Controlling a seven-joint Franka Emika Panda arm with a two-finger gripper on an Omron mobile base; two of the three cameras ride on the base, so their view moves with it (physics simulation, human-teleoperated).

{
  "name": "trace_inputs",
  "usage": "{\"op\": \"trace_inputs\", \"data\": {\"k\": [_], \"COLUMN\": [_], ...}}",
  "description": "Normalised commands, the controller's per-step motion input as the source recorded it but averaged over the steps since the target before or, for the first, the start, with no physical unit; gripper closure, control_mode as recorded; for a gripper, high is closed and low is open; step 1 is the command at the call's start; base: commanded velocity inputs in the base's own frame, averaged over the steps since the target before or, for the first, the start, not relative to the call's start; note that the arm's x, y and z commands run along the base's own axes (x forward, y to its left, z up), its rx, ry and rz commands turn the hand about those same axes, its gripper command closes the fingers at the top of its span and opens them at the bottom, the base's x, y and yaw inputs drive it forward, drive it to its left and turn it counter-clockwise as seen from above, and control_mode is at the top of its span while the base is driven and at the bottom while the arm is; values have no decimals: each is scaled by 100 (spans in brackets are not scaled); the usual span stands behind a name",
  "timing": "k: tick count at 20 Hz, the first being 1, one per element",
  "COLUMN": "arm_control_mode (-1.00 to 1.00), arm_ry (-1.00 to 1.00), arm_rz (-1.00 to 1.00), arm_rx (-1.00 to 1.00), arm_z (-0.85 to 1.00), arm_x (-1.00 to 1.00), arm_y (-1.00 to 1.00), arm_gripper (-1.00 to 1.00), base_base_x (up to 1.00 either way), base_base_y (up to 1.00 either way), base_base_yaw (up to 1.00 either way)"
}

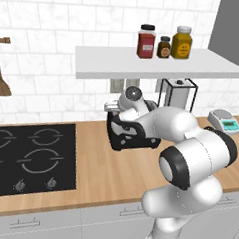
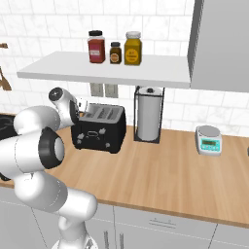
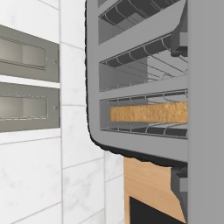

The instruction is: Start the toaster. Once the lever pops up, take the bread to the plate on the dining counter.

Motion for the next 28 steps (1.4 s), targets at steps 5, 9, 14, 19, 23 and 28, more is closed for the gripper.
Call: {"op": "trace_inputs", "data": {"k": [5, 9, 14, 19, 23, 28], "arm_control_mode": [-100, -100, -100, -100, -100, -100], "arm_ry": [0, 0, 0, 0, 0, 0], "arm_rz": [0, 0, 0, 0, 0, 0], "arm_rx": [0, 0, 0, 0, 0, 0], "arm_z": [0, 0, 0, 0, 0, 0], "arm_x": [0, 0, 0, 0, 0, 0], "arm_y": [0, 0, 0, 0, 0, 0], "arm_gripper": [-100, -100, -100, -100, -100, -100], "base_base_x": [0, 0, 0, 0, 0, 0], "base_base_y": [0, 0, 0, 0, 0, 0], "base_base_yaw": [0, 0, 0, 0, 0, 0]}}
